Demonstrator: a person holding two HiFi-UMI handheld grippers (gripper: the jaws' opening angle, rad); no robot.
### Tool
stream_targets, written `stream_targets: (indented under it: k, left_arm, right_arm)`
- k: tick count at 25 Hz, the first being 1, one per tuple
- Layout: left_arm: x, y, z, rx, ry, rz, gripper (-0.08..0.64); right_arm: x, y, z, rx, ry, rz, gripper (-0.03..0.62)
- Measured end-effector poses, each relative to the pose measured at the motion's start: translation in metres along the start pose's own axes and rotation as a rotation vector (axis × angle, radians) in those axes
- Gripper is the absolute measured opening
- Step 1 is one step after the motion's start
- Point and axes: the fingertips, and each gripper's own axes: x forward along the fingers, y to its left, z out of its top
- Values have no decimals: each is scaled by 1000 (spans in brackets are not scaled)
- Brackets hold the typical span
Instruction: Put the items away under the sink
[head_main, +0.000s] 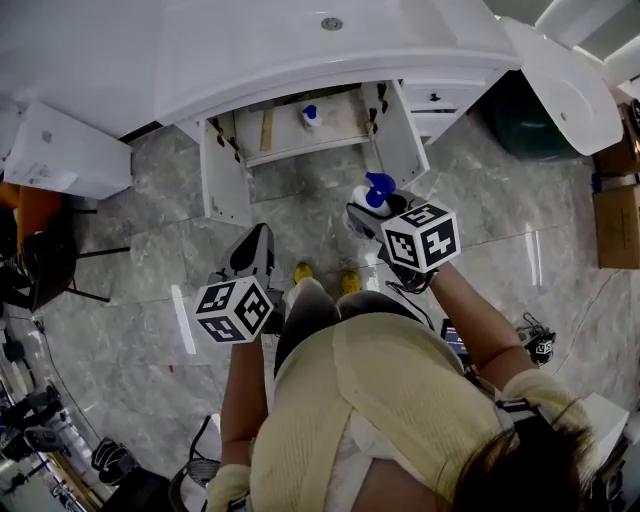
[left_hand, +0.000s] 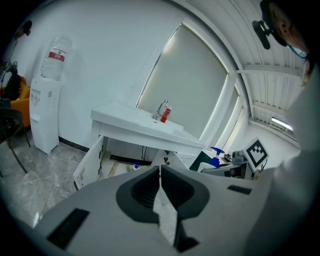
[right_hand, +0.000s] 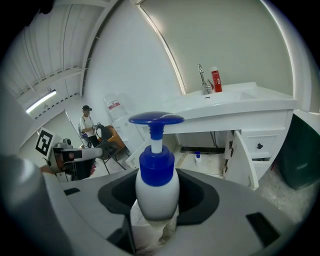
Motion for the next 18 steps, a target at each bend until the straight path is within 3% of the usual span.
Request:
stream_targets:
  k: [8, 18]
  left_arm:
    - [34, 30, 16, 35, 80, -65, 46]
    - [80, 75, 5, 71, 172, -193, 46]
  right_arm:
    - [28, 0, 24, 116, -34, -78, 216]
    - [79, -6, 30, 156, -17, -206, 216]
